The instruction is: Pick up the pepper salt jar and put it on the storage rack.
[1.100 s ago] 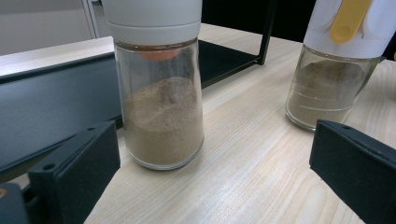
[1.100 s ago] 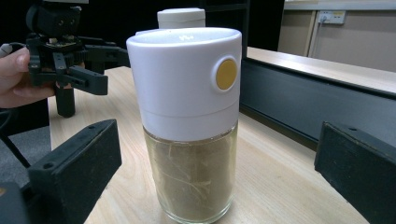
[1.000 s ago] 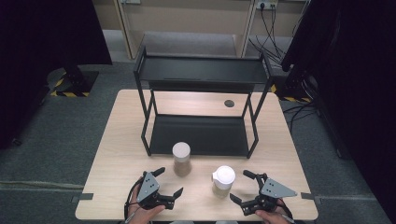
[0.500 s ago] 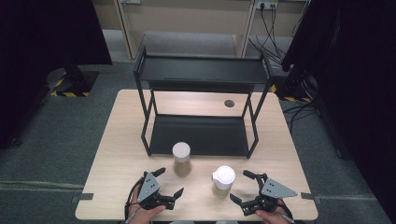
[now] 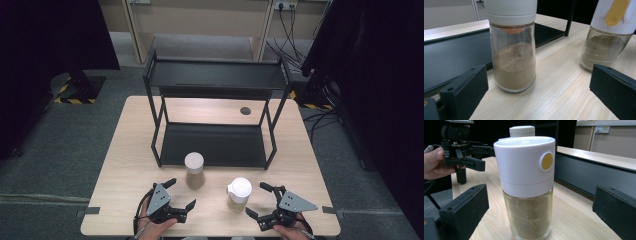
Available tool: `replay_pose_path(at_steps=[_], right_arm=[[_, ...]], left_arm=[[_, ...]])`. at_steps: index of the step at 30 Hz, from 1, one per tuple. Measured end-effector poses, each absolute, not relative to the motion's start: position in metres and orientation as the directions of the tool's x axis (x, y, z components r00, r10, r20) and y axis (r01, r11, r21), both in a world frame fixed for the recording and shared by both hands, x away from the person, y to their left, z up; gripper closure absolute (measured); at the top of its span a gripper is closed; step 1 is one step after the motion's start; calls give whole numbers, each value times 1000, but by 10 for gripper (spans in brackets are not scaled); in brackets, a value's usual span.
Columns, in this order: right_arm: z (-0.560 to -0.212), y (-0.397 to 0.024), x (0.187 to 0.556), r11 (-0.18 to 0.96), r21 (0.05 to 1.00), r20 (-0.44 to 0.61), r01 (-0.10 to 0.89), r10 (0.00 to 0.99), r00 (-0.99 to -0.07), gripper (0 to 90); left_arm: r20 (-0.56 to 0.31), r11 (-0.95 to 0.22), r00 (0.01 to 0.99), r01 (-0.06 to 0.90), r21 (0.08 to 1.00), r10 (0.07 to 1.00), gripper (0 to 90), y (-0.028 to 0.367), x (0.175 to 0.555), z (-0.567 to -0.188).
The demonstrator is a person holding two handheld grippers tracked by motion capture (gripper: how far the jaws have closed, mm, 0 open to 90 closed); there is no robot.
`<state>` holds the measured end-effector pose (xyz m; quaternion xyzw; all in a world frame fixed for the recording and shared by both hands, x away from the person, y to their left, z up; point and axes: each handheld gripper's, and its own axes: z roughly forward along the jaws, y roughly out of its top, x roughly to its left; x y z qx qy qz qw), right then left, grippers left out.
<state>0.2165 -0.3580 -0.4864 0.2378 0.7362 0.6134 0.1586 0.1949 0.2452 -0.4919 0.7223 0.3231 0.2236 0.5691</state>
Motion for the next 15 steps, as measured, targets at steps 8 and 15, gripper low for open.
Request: replay_pose_path(at_steps=[8, 15], right_arm=[[-486, -359, 218, 131, 978, 63, 159, 544, -836, 11], [-487, -360, 219, 111, 980, 83, 168, 537, -840, 10]], left_arm=[[-69, -119, 682, 224, 967, 729, 14, 246, 199, -492], [-102, -90, 674, 244, 966, 732, 14, 244, 204, -490]])
